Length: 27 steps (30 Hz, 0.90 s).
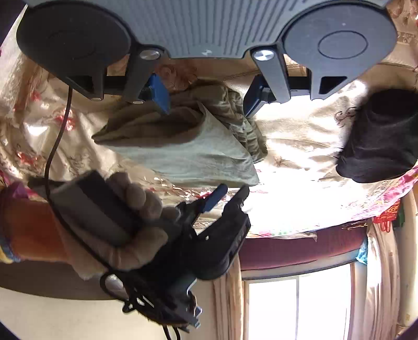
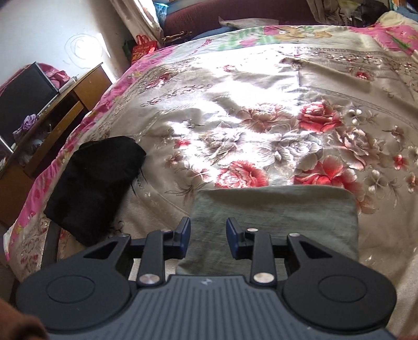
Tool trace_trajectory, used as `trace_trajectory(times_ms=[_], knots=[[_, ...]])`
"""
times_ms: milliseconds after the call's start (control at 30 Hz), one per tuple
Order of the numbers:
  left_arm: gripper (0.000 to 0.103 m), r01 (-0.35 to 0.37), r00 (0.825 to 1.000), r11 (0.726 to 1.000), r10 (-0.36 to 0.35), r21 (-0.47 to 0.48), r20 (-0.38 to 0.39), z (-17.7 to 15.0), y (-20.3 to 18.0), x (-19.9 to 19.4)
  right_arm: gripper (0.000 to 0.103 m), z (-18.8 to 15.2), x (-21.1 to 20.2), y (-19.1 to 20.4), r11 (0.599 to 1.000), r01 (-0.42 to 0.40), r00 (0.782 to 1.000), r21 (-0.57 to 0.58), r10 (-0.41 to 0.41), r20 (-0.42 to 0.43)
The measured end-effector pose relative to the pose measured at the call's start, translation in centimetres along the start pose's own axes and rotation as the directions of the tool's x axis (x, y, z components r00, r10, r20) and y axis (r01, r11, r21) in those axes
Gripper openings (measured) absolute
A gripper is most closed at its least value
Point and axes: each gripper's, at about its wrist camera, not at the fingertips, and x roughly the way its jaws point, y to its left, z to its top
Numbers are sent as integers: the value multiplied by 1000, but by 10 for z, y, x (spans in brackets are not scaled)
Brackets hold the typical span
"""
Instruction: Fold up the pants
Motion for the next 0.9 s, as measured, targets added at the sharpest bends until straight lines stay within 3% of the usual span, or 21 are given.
trace_trajectory(times_ms=[200, 267, 367, 467, 600, 700, 767, 900], knots=[[78, 33, 995, 998, -38, 49, 94, 26, -11, 6, 32, 9, 57, 10, 995, -13, 992, -96, 1, -126], [78, 5, 997, 997, -12, 77, 83, 30, -13, 24, 32, 14, 66, 4, 993, -39, 989, -109, 23, -149], [78, 49, 998, 999, -49, 25, 27, 32, -4, 45, 37, 22, 67, -8, 990, -115, 976, -76, 99, -193], [78, 34, 999, 999, -34, 13, -6, 31, 1, 48, 37, 25, 47, -15, 987, -138, 979, -79, 124, -165], [78, 87, 996, 995, -86, -57, 29, 44, 14, 36, 37, 22, 8, -36, 982, -179, 981, -55, 174, -85], [78, 98, 994, 994, -96, -54, 44, 58, 11, 49, 37, 19, -15, -53, 983, -167, 986, -70, 166, -25], [78, 82, 997, 997, -81, -4, 18, 61, 0, 66, 39, 19, -16, -68, 983, -170, 986, -63, 169, -9], [78, 21, 994, 997, -13, 69, -112, 44, -6, 98, 41, 7, 10, -91, 990, -138, 989, -13, 137, -58]])
